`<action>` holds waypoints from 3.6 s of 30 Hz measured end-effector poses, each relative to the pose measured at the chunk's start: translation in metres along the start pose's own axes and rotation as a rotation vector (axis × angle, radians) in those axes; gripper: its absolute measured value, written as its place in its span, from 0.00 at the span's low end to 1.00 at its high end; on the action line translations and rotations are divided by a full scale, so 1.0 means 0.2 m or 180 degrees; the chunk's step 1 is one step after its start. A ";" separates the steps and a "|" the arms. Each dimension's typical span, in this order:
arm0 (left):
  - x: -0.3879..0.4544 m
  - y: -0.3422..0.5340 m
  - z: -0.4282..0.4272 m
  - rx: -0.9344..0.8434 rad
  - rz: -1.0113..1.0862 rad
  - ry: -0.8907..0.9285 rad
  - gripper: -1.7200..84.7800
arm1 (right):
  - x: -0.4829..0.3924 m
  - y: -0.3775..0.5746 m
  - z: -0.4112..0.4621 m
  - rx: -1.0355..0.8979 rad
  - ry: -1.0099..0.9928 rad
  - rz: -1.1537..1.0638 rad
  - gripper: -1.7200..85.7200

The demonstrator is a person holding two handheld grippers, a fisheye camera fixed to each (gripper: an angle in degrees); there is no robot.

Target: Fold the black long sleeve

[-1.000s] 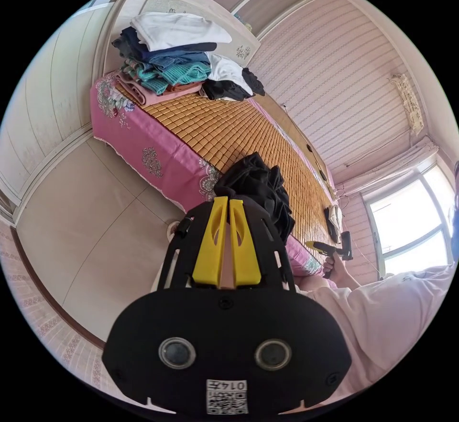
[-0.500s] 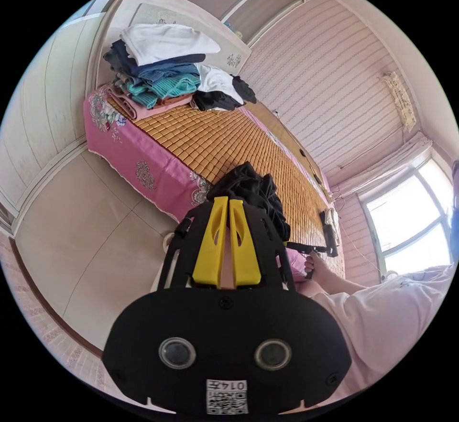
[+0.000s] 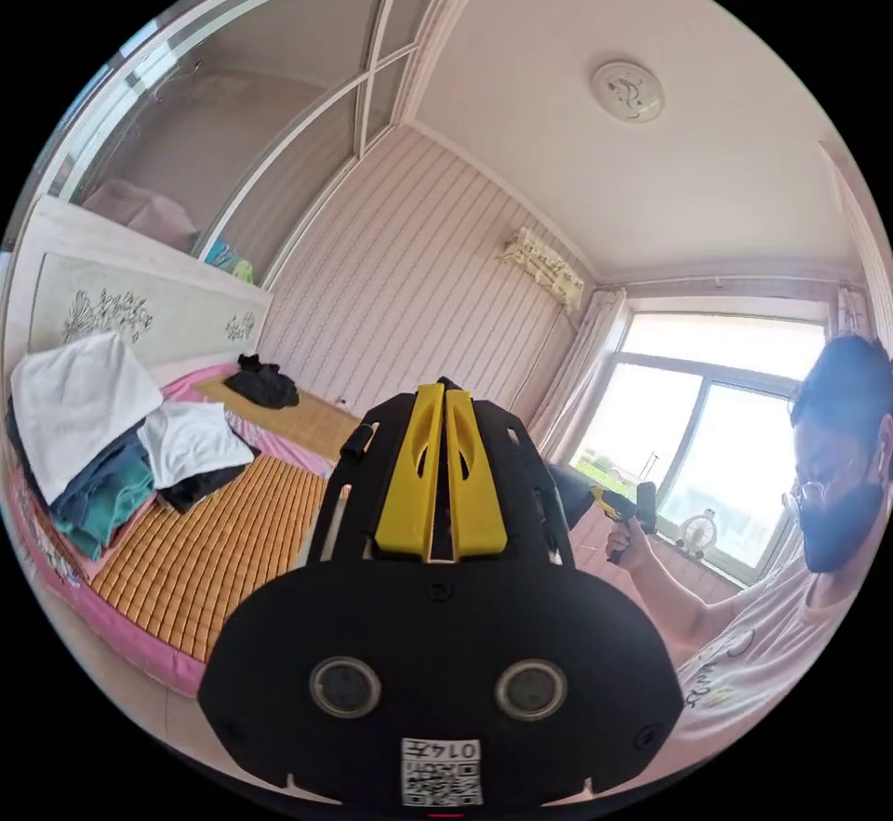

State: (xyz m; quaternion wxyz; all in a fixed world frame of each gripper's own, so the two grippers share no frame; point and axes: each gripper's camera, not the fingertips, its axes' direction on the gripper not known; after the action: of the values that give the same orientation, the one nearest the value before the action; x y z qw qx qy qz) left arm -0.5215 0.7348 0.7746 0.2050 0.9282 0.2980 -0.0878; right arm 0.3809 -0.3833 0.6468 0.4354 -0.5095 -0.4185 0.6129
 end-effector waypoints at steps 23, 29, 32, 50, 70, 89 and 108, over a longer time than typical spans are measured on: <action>1.11 -0.75 -0.10 0.0786 0.1215 0.0724 0.01 | -1.26 -0.85 -1.10 0.0390 0.0426 -0.1416 0.02; 0.57 -0.52 0.88 -0.0502 0.0604 -0.0241 0.01 | -0.17 -0.87 -0.39 -0.0604 0.1131 -0.0092 0.02; 0.36 -0.42 1.20 -0.0676 0.0216 -0.0353 0.01 | 0.17 -0.92 -0.20 -0.0569 0.1448 0.0294 0.02; -0.25 0.58 1.64 -0.1655 0.0327 -0.0837 0.01 | 0.82 -0.31 0.41 -0.1081 0.1679 0.0617 0.02; -1.02 2.12 1.61 -0.3147 -0.0750 -0.1247 0.01 | 1.09 1.36 0.79 -0.2191 0.1608 0.2065 0.13; -1.02 2.58 1.47 -0.3597 -0.0428 -0.1369 0.01 | 0.87 1.57 0.63 -0.2415 0.1558 0.2169 0.04; -0.67 3.03 3.63 -0.3482 0.0813 0.0164 0.06 | 2.15 0.44 0.84 -0.1822 0.2503 0.1496 0.12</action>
State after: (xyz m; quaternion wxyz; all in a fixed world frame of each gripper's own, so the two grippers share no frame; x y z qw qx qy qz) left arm -0.3025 -0.0960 0.3588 0.6581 0.7172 0.1902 0.1278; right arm 0.1609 -0.0054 0.4719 0.2542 -0.8787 -0.2490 0.3183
